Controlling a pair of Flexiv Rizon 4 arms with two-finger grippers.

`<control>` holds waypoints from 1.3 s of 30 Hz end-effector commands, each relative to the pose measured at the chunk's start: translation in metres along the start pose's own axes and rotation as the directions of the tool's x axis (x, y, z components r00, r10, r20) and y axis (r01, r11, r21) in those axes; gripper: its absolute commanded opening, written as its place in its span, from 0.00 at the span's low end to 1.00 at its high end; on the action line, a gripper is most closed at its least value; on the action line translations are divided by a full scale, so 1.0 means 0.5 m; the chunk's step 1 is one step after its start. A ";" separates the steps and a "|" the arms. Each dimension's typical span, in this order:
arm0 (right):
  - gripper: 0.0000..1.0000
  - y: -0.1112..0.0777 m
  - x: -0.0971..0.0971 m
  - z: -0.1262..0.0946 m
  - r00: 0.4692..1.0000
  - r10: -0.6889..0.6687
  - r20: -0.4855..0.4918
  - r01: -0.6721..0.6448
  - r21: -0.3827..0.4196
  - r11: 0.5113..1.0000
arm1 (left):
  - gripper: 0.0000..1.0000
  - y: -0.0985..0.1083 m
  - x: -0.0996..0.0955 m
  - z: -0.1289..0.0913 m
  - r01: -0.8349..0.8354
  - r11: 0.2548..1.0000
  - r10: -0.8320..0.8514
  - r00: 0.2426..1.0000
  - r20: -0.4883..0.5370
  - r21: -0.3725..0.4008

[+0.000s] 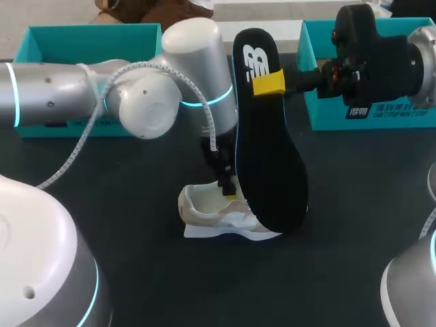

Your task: Take the shoe out of the shoebox, open the shoe tongue, remove and reinsert the insole, then place the shoe into the shoebox

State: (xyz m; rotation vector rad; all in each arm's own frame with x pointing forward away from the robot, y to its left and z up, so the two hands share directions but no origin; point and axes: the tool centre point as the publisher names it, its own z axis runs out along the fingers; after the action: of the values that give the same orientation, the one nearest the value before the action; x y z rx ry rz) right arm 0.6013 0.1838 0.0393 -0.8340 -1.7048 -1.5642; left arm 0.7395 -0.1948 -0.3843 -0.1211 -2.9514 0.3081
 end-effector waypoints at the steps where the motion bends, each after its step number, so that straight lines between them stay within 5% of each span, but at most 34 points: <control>1: 0.00 0.001 -0.001 0.004 1.000 0.001 0.001 -0.001 0.001 1.000 | 0.00 -0.008 -0.001 0.010 -0.017 1.000 0.017 1.000 -0.018 0.000; 7: 0.00 0.001 -0.001 0.004 1.000 0.001 0.001 -0.001 0.001 1.000 | 0.00 -0.004 0.005 0.003 -0.102 0.995 0.100 0.980 -0.173 -0.005; 13: 0.00 0.001 -0.001 0.004 1.000 0.001 0.001 -0.001 0.001 1.000 | 0.00 0.000 -0.017 -0.026 -0.289 0.957 0.252 0.861 -0.441 -0.017; 17: 0.00 0.001 -0.001 0.004 1.000 0.001 0.001 -0.001 0.001 1.000 | 0.00 -0.005 -0.022 -0.048 -0.489 0.872 0.404 0.724 -0.559 -0.004; 25: 0.00 0.001 -0.001 0.004 1.000 0.001 0.001 -0.001 0.001 1.000 | 0.00 -0.007 -0.025 -0.086 -0.845 0.512 0.630 0.250 -0.735 0.151; 29: 0.00 0.001 -0.001 0.004 1.000 0.001 0.001 -0.001 0.001 1.000 | 0.00 -0.010 -0.029 -0.098 -0.886 0.432 0.651 0.177 -0.738 0.168; 39: 0.00 0.001 -0.001 0.004 1.000 0.001 0.001 -0.001 0.001 1.000 | 0.00 -0.010 -0.029 -0.098 -0.886 0.432 0.651 0.177 -0.738 0.168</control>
State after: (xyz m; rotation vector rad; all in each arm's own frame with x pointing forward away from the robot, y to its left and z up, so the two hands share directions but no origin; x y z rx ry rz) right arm 0.6013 0.1838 0.0393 -0.8340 -1.7049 -1.5642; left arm 0.7594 -0.1856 -0.3401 -1.2978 -2.1467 0.0577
